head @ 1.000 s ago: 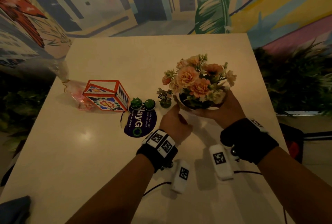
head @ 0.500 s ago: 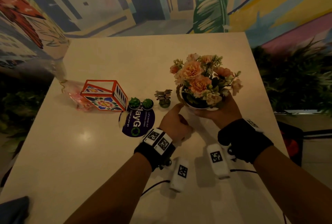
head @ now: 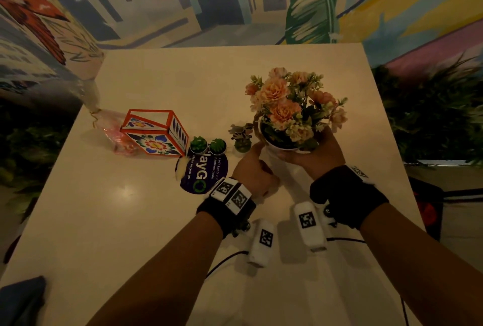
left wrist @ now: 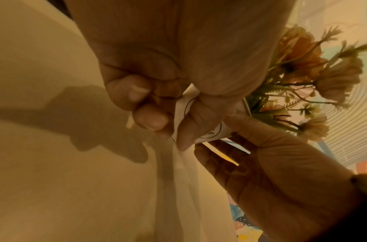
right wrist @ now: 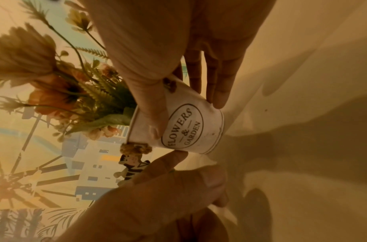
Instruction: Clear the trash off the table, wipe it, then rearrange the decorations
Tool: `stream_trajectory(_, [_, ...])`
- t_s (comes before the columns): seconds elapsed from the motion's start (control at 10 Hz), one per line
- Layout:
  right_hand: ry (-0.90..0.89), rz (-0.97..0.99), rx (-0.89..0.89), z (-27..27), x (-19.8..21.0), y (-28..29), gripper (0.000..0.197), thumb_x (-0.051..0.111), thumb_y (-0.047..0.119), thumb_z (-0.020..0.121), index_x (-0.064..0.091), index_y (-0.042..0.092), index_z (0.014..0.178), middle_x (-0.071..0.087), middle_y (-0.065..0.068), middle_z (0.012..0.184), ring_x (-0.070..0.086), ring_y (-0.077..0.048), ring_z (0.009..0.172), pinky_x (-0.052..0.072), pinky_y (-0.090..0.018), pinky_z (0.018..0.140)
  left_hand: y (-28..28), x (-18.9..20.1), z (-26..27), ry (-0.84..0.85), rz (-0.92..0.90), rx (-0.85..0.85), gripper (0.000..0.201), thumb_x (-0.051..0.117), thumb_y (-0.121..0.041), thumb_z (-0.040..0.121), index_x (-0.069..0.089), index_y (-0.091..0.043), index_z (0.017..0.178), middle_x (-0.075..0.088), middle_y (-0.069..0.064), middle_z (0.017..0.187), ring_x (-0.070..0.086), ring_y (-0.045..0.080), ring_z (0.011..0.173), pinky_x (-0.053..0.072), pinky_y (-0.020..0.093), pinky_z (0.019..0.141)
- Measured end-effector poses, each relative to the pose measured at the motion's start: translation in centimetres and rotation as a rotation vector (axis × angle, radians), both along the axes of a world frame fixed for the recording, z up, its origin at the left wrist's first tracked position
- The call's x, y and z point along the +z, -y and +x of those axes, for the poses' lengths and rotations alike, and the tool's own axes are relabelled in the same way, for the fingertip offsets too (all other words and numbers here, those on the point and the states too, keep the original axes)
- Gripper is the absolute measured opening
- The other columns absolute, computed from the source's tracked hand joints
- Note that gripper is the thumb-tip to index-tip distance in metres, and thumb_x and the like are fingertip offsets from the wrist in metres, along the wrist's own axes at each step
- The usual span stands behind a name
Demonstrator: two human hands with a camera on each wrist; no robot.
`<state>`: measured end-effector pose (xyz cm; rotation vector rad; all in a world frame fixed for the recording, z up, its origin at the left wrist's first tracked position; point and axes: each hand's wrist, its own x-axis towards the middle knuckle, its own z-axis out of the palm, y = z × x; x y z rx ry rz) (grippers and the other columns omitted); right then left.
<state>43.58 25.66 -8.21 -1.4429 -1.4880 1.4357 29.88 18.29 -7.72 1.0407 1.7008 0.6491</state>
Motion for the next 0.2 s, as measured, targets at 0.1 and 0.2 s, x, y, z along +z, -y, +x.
stream_trajectory(0.1, [0.064,-0.012,0.017,0.3,0.4,0.2,0.102,0.091,0.05,0.034,0.049,0.025,0.123,0.062,0.006,0.121,0.061,-0.016,0.11,0.051,-0.042,0.095,0.1,-0.1,0.1,0.013,-0.04,0.015,0.096,0.069,-0.001,0.075,0.011,-0.021,0.149,0.066,0.012,0.07,0.059,0.019,0.048,0.051,0.029,0.049])
stream_trajectory(0.2, [0.082,-0.014,-0.038,1.4,1.3,1.0,0.082,0.09,0.018,0.052,0.048,0.017,0.122,0.058,0.002,0.12,0.062,-0.025,0.105,0.053,-0.044,0.088,1.3,-0.1,-0.3,-0.058,-0.047,0.038,0.09,0.071,-0.01,0.077,0.017,-0.02,0.148,0.067,0.004,0.075,0.059,0.01,0.05,0.046,0.021,0.045])
